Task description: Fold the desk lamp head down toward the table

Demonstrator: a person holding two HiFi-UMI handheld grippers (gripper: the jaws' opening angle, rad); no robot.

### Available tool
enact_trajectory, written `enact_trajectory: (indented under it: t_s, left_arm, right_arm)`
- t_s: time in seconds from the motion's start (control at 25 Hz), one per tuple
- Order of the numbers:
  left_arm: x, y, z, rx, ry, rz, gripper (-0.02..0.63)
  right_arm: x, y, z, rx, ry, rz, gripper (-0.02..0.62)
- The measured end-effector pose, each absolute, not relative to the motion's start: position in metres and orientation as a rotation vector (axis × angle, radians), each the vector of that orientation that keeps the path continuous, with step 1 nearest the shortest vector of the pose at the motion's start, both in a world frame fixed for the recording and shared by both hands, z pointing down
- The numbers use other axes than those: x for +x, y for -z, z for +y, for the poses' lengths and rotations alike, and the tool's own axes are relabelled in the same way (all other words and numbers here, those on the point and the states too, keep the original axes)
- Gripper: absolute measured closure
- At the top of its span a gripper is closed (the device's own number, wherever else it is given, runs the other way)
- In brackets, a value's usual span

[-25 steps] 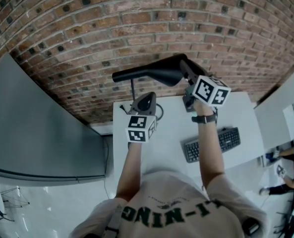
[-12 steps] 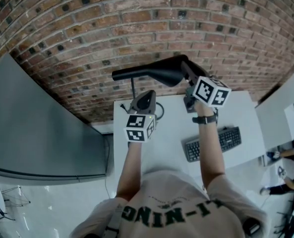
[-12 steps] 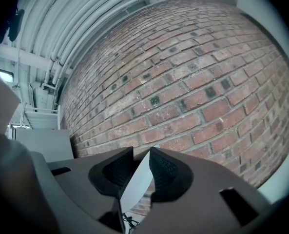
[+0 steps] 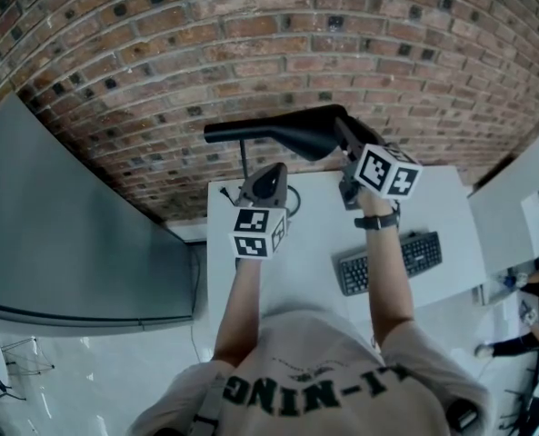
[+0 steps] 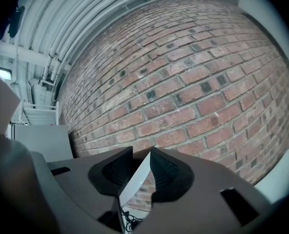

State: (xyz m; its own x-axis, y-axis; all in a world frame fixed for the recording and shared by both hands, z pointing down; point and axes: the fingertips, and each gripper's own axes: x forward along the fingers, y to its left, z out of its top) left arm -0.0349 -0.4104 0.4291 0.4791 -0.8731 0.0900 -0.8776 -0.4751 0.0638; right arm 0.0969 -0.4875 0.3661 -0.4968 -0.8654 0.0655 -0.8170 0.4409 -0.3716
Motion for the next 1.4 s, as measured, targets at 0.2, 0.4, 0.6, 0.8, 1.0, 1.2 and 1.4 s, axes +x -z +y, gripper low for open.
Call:
enact_trajectory:
  t_s: [0.2,0.4,0.6,0.8,1.0,1.2,1.4]
  left_arm:
    - [-0.038,-0.432,-0.412,2.601,-0.073,-1.568,0.606]
    - [-0.041,-0.436,-0.414,2.589,-0.085,-1.577,0.606]
    - [-0.04,-0.438,-0.415,2.585,-0.097,-1.572,0.606]
    - [-0.04,-0.443,-0.417,2.582,-0.122,-1.575,0.606]
    - [-0.042,-0.449,-0.416,2.571,-0.139,-1.58,0.606]
    - [-0.046,-0.453,-0.417,2.557,-0.146,-1.591,0.606]
    - [-0.05,-0.459,-0.418,2.542,-0.152,-1.595,0.606]
  right_arm:
    - [0.101,-0.384,-0.487,-1.494,0.593,2.544,0.486]
    - [0.103,-0.403,-0.487,-1.487,0.658,2.529,0.486]
    - [0.104,-0.423,-0.487,-1.485,0.723,2.521,0.483]
    - [0.102,-0.44,-0.487,-1.465,0.791,2.501,0.482]
    - [0.101,-0.456,-0.486,-1.428,0.849,2.472,0.483]
    - [0.099,-0.471,-0.486,-1.405,0.911,2.453,0.483]
    - [0.094,-0.483,-0.486,-1.386,0.96,2.439,0.483]
